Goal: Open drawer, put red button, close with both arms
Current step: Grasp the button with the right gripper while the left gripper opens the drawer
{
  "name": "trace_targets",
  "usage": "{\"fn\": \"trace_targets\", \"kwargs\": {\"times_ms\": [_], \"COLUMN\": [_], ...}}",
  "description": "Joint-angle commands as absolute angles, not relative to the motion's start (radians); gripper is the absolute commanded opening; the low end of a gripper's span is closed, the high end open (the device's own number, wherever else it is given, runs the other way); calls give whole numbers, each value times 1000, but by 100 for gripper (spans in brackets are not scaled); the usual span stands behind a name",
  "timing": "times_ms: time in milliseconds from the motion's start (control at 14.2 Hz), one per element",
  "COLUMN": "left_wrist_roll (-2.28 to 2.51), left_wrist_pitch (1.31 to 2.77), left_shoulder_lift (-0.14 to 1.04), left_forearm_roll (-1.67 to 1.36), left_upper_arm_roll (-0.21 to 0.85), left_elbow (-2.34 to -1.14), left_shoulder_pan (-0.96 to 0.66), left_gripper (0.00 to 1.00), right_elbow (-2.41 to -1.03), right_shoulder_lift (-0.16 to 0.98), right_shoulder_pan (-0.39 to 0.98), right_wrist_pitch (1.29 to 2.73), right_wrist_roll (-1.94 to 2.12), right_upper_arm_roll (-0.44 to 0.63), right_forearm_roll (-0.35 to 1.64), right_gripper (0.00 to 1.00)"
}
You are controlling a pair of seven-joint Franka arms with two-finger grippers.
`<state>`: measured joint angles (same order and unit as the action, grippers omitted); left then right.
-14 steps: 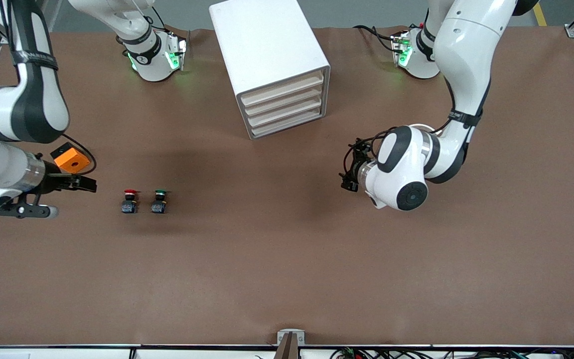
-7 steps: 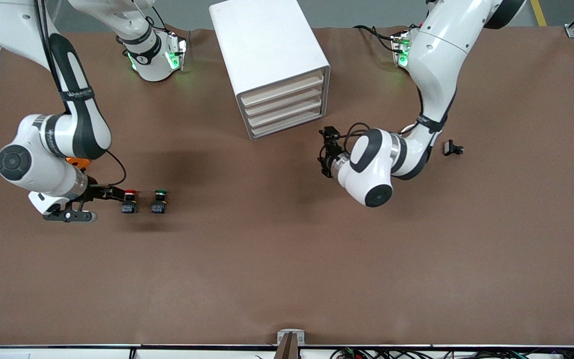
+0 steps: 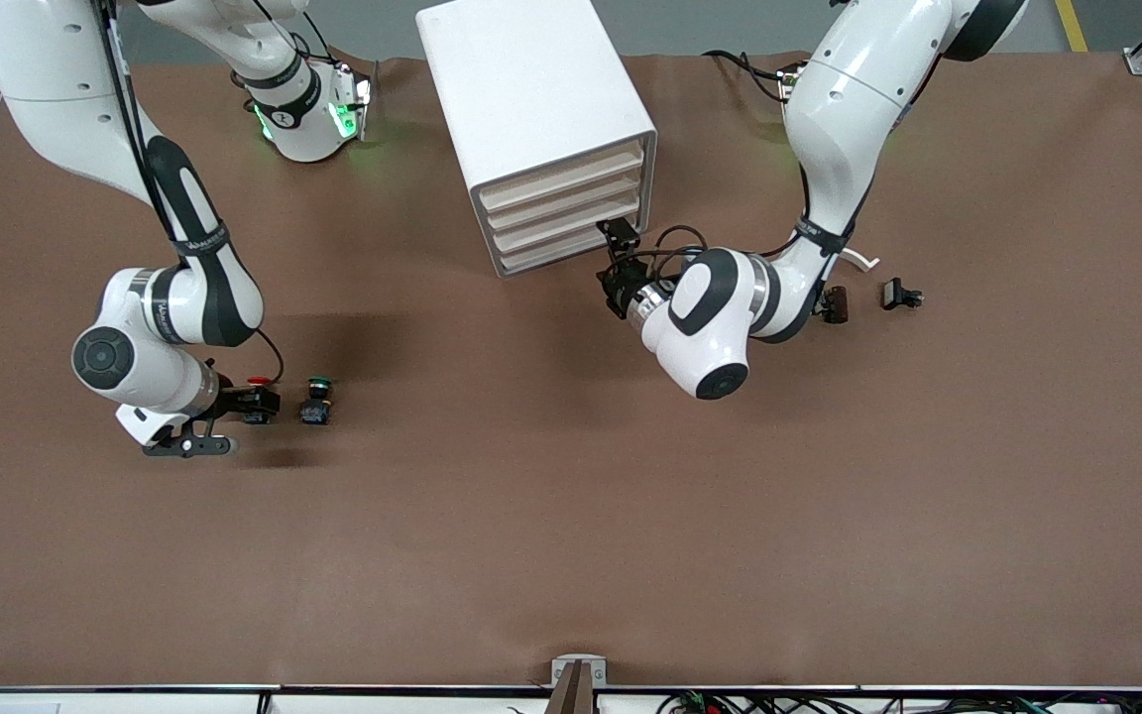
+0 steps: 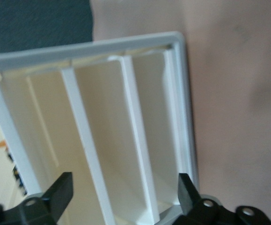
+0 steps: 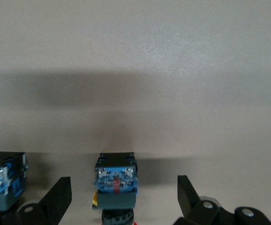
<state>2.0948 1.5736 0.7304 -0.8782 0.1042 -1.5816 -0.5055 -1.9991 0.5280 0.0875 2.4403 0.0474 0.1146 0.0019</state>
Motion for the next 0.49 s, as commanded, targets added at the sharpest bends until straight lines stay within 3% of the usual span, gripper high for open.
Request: {"fn": "trace_targets", "kwargs": {"times_ms": [0, 140, 421], "left_wrist_roll": [2158, 2221, 2264], "left_wrist_pitch": [1539, 1532, 1490], "left_shoulder_lift": [764, 778, 784], "left_forearm_roll": [-968, -1012, -1031], "left_upper_arm_roll": [100, 101, 100], "left_elbow": [-1563, -1563, -1565], "left_shoulder_pan": [-521, -523, -564], "left_gripper": [81, 74, 69], "right_elbow": [-1991, -1991, -1991], "right_shoulder_lift": [546, 548, 555], "right_shoulder_pan": [89, 91, 91], "right_wrist_pitch": [2447, 2448, 2445], "right_wrist_roll": [58, 58, 57], "right_upper_arm_roll": [109, 107, 100], "right_forearm_roll": [-3, -3, -2], "right_gripper": [100, 100, 49]}}
